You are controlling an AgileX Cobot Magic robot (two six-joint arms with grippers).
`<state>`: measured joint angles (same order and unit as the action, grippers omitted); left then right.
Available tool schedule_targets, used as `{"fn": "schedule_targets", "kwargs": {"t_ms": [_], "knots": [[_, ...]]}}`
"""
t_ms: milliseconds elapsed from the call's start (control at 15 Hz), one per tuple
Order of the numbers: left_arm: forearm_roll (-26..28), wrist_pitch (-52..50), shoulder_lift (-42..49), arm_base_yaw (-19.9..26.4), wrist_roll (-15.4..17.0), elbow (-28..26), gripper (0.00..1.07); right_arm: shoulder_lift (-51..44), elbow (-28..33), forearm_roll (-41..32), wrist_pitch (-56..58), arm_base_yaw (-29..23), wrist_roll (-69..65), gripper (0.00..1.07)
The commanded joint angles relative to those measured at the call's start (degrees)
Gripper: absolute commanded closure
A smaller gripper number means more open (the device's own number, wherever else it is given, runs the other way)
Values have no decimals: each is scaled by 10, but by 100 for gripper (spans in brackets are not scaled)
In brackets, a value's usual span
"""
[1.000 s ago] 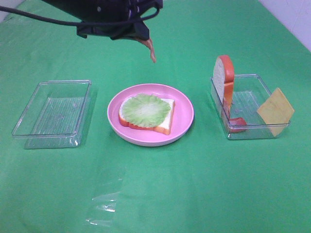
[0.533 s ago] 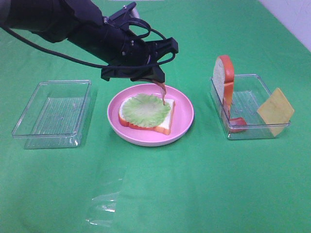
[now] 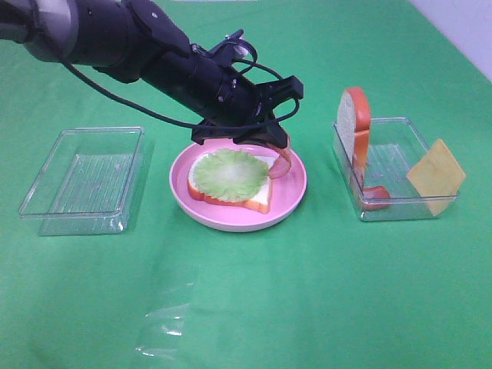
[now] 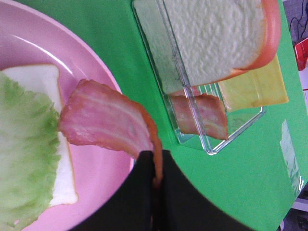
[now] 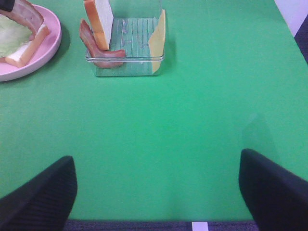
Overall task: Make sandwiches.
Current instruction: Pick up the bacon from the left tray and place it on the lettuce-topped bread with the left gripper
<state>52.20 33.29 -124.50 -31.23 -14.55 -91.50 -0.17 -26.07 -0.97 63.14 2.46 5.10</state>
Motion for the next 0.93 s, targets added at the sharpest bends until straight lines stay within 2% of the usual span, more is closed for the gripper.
{"fn": "schedule_targets", "kwargs": {"t_ms": [67,267,333,400,533,600,733,933], "knots": [[-28,18,2,7,-2,-3,107,-18,1,-2,-3,1,0,19],[-97,41,2,20,34,-3,107,-18,1,-2,-3,1,0,19],[-146,46,2,25,62,-3,107,-17,1,-3,-3,1,0,19],[-260,52,2,25,142,-3,107,-17,1,-3,-3,1,0,19],[-352,58,2,25,198,-3,107,-17,1,-3,-3,1,0,19],[-380,60,2,25,218,-3,107,-17,1,-3,-3,1,0,19],[-402,58,2,25,227,-3,107,-17,1,-3,-3,1,0,19],[-402,49,2,25,227,-3,107,-17,1,-3,-3,1,0,19]]}}
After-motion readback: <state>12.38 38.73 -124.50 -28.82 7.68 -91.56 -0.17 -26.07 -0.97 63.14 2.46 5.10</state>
